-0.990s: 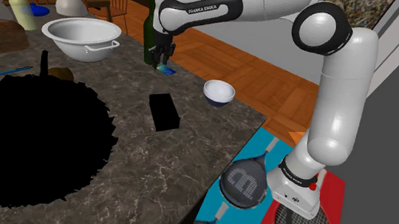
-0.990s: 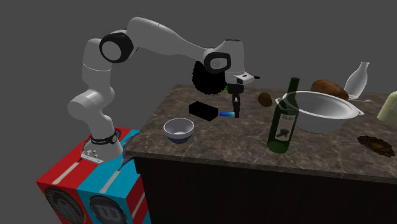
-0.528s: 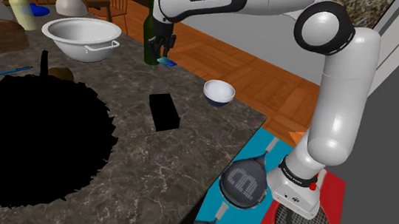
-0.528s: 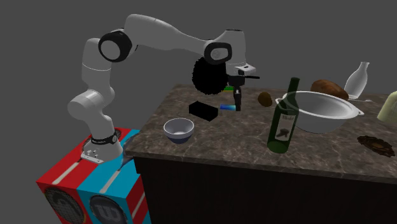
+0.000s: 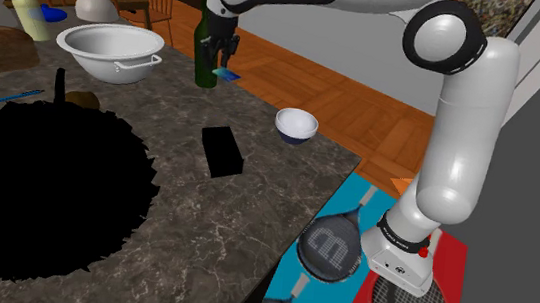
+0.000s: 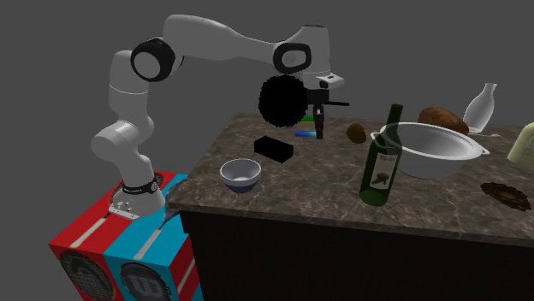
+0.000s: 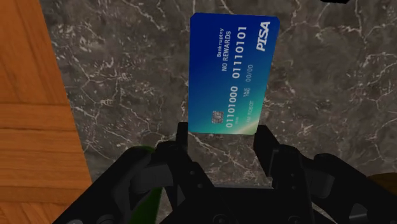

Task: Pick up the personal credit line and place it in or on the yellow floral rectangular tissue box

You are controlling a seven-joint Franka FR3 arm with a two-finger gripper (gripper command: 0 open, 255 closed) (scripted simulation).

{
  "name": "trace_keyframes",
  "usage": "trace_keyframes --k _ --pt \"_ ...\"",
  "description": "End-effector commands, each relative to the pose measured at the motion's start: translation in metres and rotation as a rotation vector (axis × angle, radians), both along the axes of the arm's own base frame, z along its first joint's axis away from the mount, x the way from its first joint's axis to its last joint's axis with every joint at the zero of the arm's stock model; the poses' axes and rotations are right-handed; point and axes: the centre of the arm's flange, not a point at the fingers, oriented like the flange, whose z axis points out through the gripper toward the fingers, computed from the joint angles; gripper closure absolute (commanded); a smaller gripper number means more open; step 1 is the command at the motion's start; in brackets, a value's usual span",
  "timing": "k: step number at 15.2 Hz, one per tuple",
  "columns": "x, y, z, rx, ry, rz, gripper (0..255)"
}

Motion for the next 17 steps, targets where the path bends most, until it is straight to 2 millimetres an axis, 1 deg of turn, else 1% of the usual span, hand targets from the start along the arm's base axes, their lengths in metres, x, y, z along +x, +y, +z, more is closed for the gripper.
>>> trace_keyframes --k 1,15,17 --pt "-0.012 0.015 0.003 0.0 0.0 0.0 255" --pt "-0.13 0.16 0.014 0.0 0.0 0.0 255" --pt "-0.13 0.16 0.003 0.0 0.0 0.0 255"
